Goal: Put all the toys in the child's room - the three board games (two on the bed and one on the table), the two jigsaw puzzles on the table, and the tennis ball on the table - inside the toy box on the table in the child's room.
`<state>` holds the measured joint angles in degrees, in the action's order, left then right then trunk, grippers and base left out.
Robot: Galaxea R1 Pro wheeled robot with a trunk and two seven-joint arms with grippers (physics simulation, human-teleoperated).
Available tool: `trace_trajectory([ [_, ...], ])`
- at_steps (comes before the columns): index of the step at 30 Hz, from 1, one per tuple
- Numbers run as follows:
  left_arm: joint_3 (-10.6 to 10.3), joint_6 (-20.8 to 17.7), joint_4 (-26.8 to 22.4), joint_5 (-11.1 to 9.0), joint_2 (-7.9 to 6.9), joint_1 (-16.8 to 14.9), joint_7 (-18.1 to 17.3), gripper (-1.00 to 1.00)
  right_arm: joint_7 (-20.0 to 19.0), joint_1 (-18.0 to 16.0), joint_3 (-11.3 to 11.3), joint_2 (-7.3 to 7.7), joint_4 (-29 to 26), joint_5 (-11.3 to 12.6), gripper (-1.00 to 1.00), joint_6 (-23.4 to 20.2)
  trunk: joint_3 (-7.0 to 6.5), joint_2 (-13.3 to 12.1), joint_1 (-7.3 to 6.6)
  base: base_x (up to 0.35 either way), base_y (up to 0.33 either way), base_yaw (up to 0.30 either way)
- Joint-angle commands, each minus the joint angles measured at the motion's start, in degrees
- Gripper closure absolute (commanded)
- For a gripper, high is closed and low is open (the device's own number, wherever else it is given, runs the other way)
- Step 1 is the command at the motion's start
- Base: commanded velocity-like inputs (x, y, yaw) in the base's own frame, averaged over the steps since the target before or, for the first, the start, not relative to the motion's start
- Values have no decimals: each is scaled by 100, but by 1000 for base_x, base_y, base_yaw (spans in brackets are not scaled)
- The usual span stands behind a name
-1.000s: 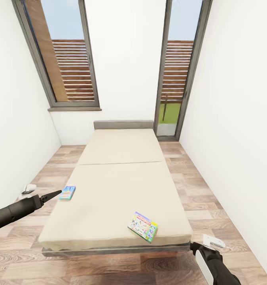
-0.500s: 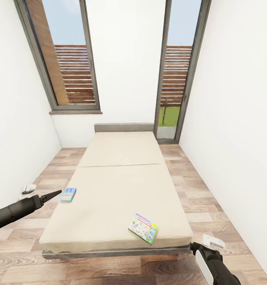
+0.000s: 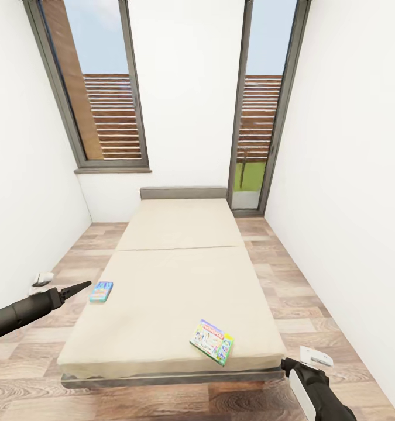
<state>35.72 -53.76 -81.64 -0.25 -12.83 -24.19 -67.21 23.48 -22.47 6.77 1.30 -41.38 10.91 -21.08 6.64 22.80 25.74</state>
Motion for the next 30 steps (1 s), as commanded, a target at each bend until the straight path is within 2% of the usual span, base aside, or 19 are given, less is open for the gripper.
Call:
trace_trajectory([
  [1,5,-55,-1,-1,0,-6,-20,-100,34,-3,-9,2,-10,53,-100,-19,3,12,4,0,0,0],
  [16,0,-55,-1,-1,0,-6,-17,-100,33,-3,-18,2,-10,47,-100,-19,-133,12,4,0,-5,0],
  [30,5,-55,-1,-1,-4,-6,-12,-100,32,-3,-26,2,-10,52,-100,-19,-155,12,4,0,-37,0],
])
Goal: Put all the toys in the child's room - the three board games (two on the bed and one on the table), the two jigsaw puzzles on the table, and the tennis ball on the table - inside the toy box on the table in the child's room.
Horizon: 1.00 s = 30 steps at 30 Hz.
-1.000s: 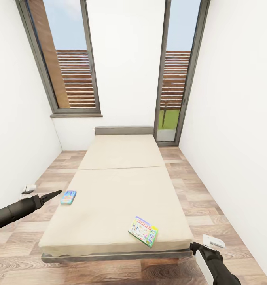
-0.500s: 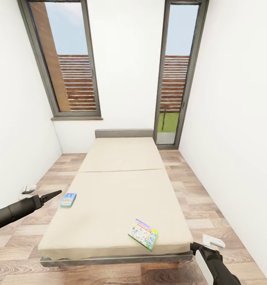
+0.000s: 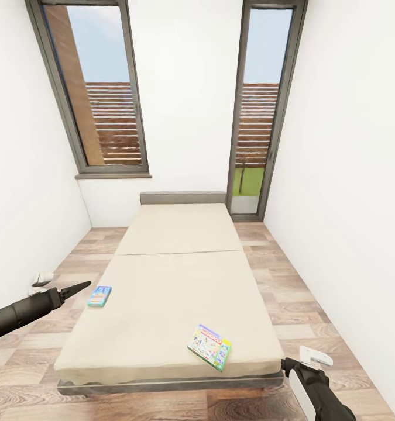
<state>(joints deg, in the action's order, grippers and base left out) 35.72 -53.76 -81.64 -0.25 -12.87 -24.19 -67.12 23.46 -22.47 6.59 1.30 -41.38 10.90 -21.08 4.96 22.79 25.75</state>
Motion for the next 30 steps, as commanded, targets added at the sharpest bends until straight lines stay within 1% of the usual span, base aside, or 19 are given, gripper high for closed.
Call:
trace_trajectory([
  [1,5,-55,-1,-2,1,-7,-20,-100,33,-3,-5,2,-10,53,-100,-19,13,13,4,0,-2,0],
  [17,5,-55,-1,-2,3,-7,-29,-100,35,-3,-8,1,-10,51,-100,-19,13,13,4,-2,0,0],
  [24,5,-55,-1,-2,-2,-7,-29,-100,35,-3,-2,-2,-10,39,-100,-16,13,13,4,-107,57,0],
  [30,5,-55,-1,-2,-3,-7,-29,-100,35,-3,-2,1,-10,50,-100,-18,13,13,4,-32,20,0],
])
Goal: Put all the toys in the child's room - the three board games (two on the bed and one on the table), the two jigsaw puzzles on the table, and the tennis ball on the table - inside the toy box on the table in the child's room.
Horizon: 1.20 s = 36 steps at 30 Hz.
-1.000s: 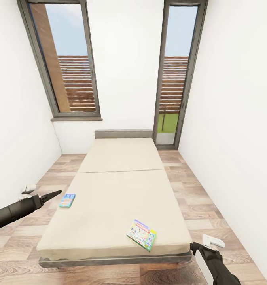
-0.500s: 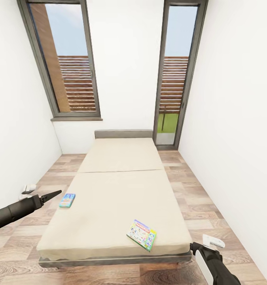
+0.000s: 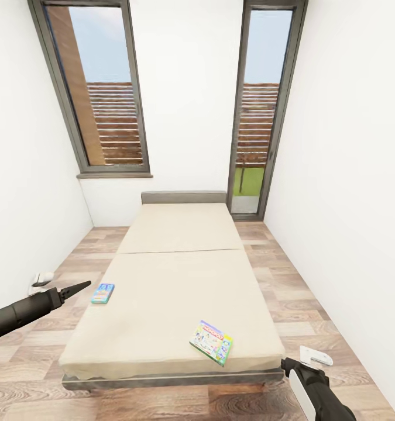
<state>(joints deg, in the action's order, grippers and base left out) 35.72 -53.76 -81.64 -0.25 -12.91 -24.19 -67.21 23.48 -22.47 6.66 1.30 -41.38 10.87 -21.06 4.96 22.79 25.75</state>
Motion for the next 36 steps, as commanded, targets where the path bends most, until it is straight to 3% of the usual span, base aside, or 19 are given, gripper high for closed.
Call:
trace_trajectory([
  [1,5,-55,-1,-2,0,-7,-20,-100,34,-3,-10,2,-10,53,-100,-20,13,13,4,-11,7,0],
  [36,5,-55,-1,-2,-1,-7,-20,-100,25,-3,12,18,-14,119,-100,-47,13,13,4,-6,9,0],
])
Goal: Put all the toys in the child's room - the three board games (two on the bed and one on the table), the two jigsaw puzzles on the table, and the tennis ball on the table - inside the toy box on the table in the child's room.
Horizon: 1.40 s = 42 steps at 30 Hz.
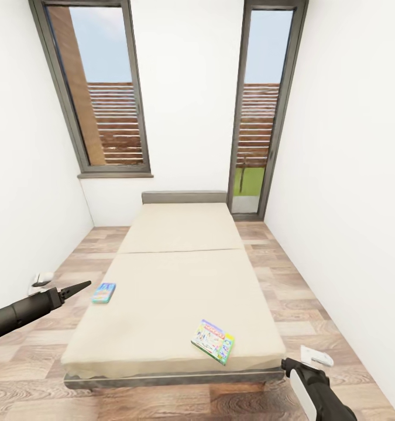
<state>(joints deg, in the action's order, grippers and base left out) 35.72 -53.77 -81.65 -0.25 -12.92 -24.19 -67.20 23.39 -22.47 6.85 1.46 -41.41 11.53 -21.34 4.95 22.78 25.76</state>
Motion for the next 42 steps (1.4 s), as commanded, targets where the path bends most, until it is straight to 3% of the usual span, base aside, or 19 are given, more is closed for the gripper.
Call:
trace_trajectory([
  [1,5,-55,0,-2,0,-6,-21,-100,35,-3,-6,7,-12,60,-100,-23,13,14,3,-105,174,0],
  [36,5,-55,0,-2,0,-6,-21,-100,-110,-3,98,67,-8,348,-100,-29,13,14,3,-61,64,0],
  [40,5,-55,0,-2,0,-6,-21,-100,-362,-3,281,91,-7,540,-100,-29,13,14,3,-10,1,0],
  [42,5,-55,0,-2,0,-6,-21,-100,-715,-3,475,115,-4,724,-100,-32,13,14,3,-4,0,0],
])
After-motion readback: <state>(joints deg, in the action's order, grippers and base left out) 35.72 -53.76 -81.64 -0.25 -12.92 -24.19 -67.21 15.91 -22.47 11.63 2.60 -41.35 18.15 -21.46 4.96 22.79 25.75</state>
